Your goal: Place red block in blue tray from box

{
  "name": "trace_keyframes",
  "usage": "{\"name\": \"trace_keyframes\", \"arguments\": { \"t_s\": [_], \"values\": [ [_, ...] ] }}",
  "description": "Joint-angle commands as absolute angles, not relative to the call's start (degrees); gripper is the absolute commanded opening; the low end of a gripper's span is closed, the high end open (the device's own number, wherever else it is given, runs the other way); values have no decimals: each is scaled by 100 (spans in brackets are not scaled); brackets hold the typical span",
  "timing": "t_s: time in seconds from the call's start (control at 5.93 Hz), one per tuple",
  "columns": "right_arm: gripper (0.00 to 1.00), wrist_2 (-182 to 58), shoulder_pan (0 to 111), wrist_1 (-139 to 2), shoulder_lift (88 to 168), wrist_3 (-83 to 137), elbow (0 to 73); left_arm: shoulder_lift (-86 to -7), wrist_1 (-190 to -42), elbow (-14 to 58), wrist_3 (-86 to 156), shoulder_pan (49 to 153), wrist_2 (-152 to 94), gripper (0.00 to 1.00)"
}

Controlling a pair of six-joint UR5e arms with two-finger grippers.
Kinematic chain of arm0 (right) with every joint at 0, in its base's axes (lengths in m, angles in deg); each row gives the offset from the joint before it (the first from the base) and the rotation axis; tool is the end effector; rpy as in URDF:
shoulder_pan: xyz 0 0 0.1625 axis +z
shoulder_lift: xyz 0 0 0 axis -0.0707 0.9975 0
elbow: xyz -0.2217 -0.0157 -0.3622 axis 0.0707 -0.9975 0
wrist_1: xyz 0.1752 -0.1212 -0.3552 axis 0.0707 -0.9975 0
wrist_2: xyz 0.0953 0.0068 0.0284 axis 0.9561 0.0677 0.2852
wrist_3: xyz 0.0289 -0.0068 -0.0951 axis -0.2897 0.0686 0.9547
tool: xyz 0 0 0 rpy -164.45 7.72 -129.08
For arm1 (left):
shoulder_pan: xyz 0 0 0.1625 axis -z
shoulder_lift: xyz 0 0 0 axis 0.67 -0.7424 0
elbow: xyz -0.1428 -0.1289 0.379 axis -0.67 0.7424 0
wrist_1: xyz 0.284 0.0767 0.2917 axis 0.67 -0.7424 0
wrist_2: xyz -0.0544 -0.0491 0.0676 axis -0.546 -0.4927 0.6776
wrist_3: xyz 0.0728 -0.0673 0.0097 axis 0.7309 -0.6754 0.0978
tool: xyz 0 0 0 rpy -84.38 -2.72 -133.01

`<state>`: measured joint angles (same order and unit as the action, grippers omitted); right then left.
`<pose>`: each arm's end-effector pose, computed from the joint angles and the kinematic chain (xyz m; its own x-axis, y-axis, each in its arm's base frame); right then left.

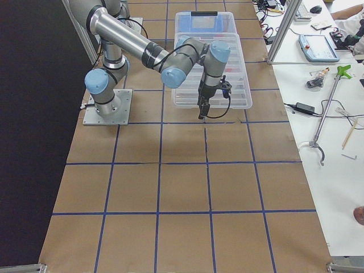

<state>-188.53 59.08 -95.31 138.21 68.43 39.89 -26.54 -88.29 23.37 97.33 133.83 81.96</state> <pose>-0.1487 -0.5365 0.3658 -0.9814 0.0119 0.1916 0.0405 0.9885 0.1459 -0.1490 -0.4831 0.4736 -0.6525 0.7576 0.0158 0.7578 0.6525 0.0050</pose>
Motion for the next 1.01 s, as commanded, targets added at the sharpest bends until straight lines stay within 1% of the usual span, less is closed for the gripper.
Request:
{"name": "trace_keyframes", "arguments": {
  "t_s": [0.0,0.17,0.34,0.51,0.67,0.84],
  "values": [
    [100,-18469,6132,-9373,14211,6318,3842,-2910,-8754,2403,12056,13400,8192,98],
    [100,-18448,6508,-9067,14405,5809,3806,-3042,-8719,2429,13102,13409,8200,98],
    [100,-18361,6956,-8925,14529,5195,3797,-3313,-8493,2403,13460,13452,8183,98],
    [100,-17829,7204,-8576,14635,4519,3640,-3690,-8082,2411,13455,13609,8192,98],
    [100,-17476,7345,-8120,14610,4042,3316,-4007,-7747,2481,13351,13724,8148,98],
    [100,-17377,7434,-7880,14575,3802,3139,-4227,-7187,2708,13245,13734,8130,98]
  ]
}}
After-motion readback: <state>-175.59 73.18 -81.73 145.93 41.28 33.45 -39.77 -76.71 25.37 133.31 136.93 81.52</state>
